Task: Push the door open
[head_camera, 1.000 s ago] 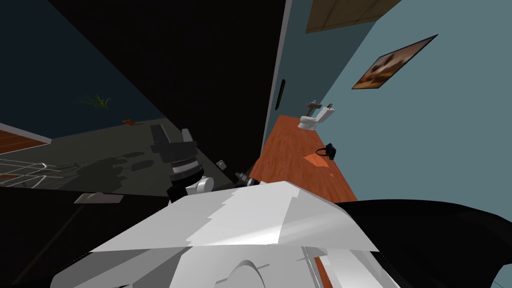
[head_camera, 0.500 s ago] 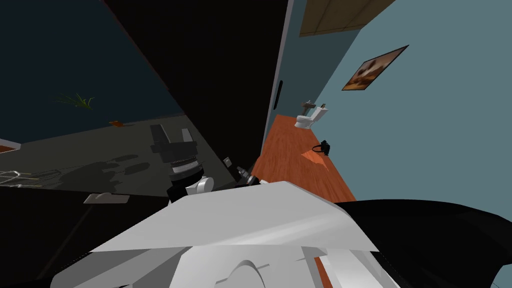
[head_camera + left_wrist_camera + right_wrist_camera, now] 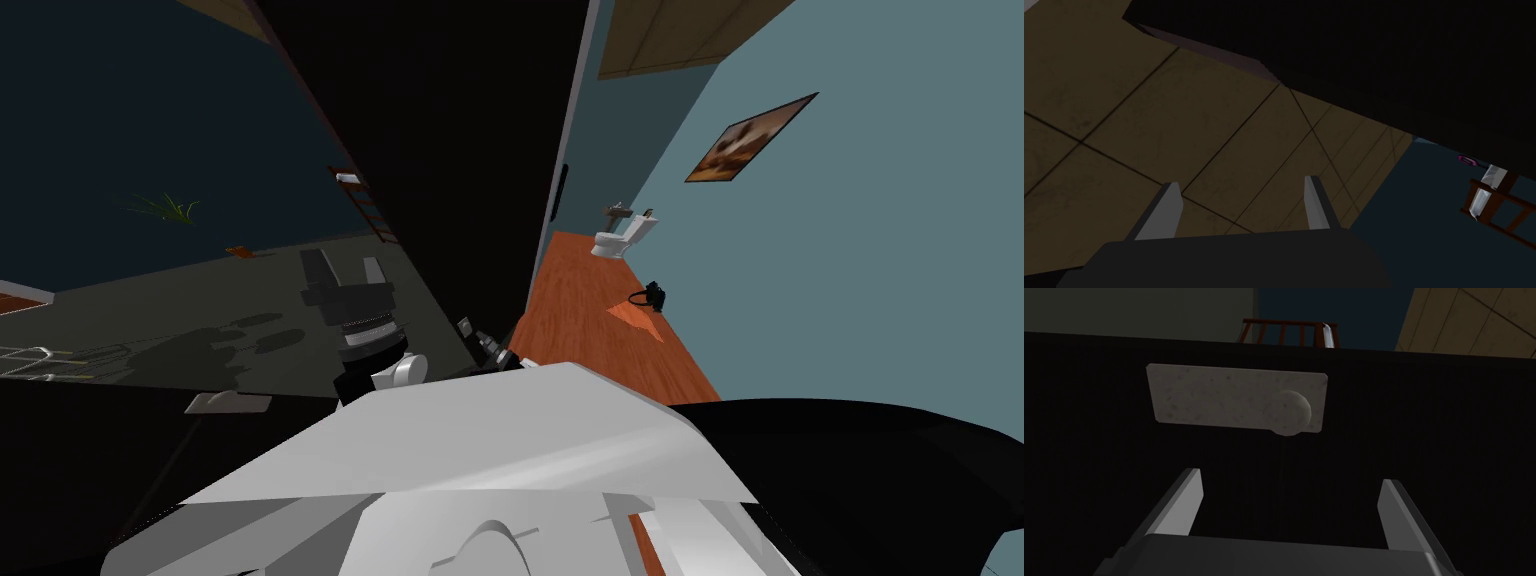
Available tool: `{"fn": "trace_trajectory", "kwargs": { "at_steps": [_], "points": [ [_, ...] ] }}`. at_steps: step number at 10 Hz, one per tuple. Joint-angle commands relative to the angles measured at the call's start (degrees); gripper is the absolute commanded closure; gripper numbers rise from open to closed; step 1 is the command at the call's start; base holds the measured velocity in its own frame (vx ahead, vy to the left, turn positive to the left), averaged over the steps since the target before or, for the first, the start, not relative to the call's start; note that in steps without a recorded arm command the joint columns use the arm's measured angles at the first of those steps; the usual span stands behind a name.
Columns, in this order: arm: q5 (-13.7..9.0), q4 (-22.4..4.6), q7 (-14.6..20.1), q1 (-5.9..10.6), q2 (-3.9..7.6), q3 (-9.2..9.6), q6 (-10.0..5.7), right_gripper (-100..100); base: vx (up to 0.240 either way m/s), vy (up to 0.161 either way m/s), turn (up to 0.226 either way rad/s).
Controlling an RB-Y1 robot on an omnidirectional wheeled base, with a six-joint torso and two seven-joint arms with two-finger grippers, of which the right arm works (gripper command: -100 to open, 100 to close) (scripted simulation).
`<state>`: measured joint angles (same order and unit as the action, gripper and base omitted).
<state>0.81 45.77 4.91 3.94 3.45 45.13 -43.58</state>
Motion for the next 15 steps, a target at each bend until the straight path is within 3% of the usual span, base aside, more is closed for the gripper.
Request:
{"fn": "trace_trajectory", "kwargs": {
  "at_steps": [1, 4, 5, 6, 11, 12, 14, 15],
  "points": [
    [0.02, -0.03, -0.17, 0.1, -0.06, -0.25, 0.19, -100, 0.167, 0.143, 0.019],
    [0.04, -0.61, -0.51, 0.46, -1.2, -0.87, 0.25, -100, 0.152, 0.153, 0.039],
    [0.05, -0.39, -0.48, 0.29, -0.9, -0.73, 0.25, -100, 0.079, 0.071, 0.004],
    [0.05, -0.39, -0.48, 0.29, -0.9, -0.73, 0.25, 100, -0.012, -0.008, -0.009],
    [0.05, -0.39, -0.48, 0.29, -0.9, -0.73, 0.25, 100, -0.016, -0.016, 0.001],
    [-0.47, -0.27, -0.9, 0.03, -0.24, -2.05, 0.4, -100, -0.131, -0.002, -0.141],
    [-0.93, -0.17, -1.27, -0.2, -1.34, -3.24, 0.55, -100, -0.228, -0.024, -0.149],
    [-0.75, -0.01, -1.09, -0.12, -0.91, -2.8, 0.65, -100, -0.084, -0.005, -0.021]
  ]
}}
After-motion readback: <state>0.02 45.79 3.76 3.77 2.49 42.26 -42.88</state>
